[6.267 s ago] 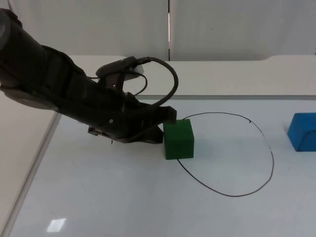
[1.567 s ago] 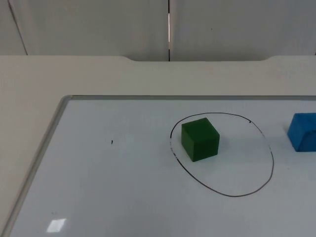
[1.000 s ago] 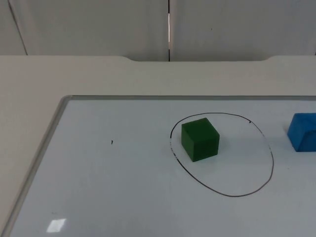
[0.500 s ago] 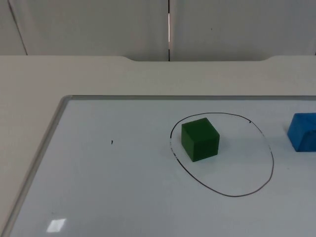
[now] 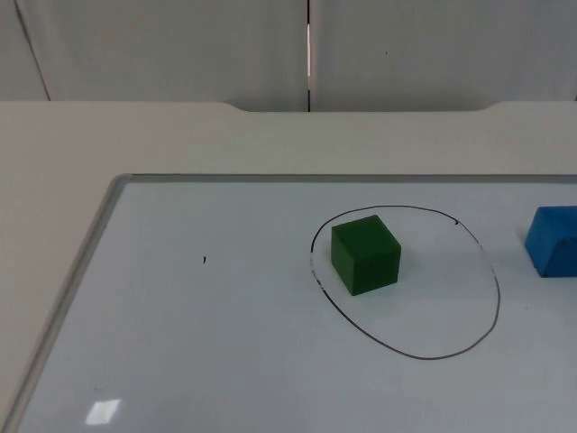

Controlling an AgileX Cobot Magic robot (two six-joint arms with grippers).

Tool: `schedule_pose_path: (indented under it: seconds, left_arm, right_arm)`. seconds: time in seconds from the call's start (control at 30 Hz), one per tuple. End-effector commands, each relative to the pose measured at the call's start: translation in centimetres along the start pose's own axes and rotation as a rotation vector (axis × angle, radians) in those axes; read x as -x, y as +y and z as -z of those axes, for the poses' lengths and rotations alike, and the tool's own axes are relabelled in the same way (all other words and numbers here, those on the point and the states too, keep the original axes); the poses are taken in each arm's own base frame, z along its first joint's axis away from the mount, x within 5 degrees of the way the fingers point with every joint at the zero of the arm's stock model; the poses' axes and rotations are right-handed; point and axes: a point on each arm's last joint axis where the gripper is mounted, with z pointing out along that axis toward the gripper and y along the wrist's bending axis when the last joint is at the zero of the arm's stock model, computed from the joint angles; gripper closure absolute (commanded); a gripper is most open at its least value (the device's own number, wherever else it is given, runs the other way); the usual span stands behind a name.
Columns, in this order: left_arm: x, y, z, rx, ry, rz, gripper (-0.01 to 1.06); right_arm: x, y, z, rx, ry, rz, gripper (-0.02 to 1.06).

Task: Push the two cubes into the marked area.

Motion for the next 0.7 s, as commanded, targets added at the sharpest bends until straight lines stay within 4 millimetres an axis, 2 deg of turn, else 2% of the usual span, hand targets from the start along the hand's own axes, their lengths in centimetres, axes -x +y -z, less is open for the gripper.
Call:
schedule_pose_path:
  seconds: [0.0,0.1,0.17,0.23,0.27,0.3,0.4,0.43,0.57,0.6,0.67]
  left_arm:
    - [0.0,0.0,-0.1,0.008,-0.008,0.011,1.05]
    - [0.0,0.0,-0.1,0.008,-0.008,0.011,1.05]
    - [0.0,0.1,-0.1,0.018,-0.008,0.021,1.05]
    - [0.0,0.2,-0.1,0.022,-0.008,0.027,1.05]
    - [0.0,0.2,-0.1,0.022,-0.008,0.027,1.05]
    - [0.0,0.2,-0.1,0.022,-0.008,0.027,1.05]
    - [0.0,0.2,-0.1,0.022,-0.008,0.027,1.05]
    - [0.0,0.2,-0.1,0.022,-0.008,0.027,1.05]
    - [0.0,0.2,-0.1,0.022,-0.008,0.027,1.05]
    - [0.0,0.2,-0.1,0.022,-0.008,0.027,1.05]
    - [0.0,0.2,-0.1,0.022,-0.008,0.027,1.05]
  right_arm:
    - [0.9,-0.1,-0.7,-0.005,-0.007,-0.003,0.24]
    - [1.6,-0.1,-1.9,-0.006,-0.006,-0.004,0.24]
    - [2.2,-0.1,-3.5,-0.007,0.002,-0.005,0.24]
    - [2.6,-0.1,-4.7,-0.008,0.005,-0.006,0.31]
    - [2.6,-0.1,-4.7,-0.008,0.005,-0.006,0.31]
    - [2.7,-0.1,-5.3,-0.009,0.009,-0.006,0.36]
    - [3.0,-0.1,-7.1,-0.011,0.026,-0.007,0.62]
    - [3.0,-0.1,-7.1,-0.011,0.026,-0.007,0.62]
    - [3.6,-0.3,-9.4,-0.027,0.003,0.023,0.93]
    - [3.6,-0.3,-9.4,-0.027,0.003,0.023,0.93]
    - [3.8,-0.4,-10.6,-0.026,-0.011,0.023,1.05]
